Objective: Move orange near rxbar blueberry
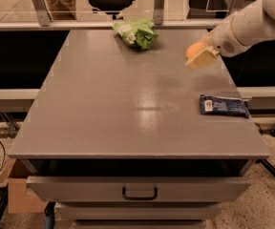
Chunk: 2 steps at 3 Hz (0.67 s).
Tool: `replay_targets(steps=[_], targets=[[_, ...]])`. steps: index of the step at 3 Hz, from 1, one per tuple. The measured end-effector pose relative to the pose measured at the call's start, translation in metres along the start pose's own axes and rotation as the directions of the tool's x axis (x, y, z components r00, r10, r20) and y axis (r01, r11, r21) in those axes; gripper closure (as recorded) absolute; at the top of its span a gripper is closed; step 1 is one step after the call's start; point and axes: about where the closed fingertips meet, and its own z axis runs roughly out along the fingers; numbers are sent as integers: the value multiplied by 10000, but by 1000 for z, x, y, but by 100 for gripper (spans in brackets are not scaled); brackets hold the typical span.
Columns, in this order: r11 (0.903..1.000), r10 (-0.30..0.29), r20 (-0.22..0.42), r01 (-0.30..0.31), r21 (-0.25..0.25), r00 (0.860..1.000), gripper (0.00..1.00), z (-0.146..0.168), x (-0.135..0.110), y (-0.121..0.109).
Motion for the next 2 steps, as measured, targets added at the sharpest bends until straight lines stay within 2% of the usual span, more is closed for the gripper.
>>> replay_targets(steps=[1, 2], targets=[[9986, 536, -459, -535, 35, 9975, 100, -3, 26, 5], [9953, 926, -782, -946, -227, 9926, 100, 3, 44, 18]])
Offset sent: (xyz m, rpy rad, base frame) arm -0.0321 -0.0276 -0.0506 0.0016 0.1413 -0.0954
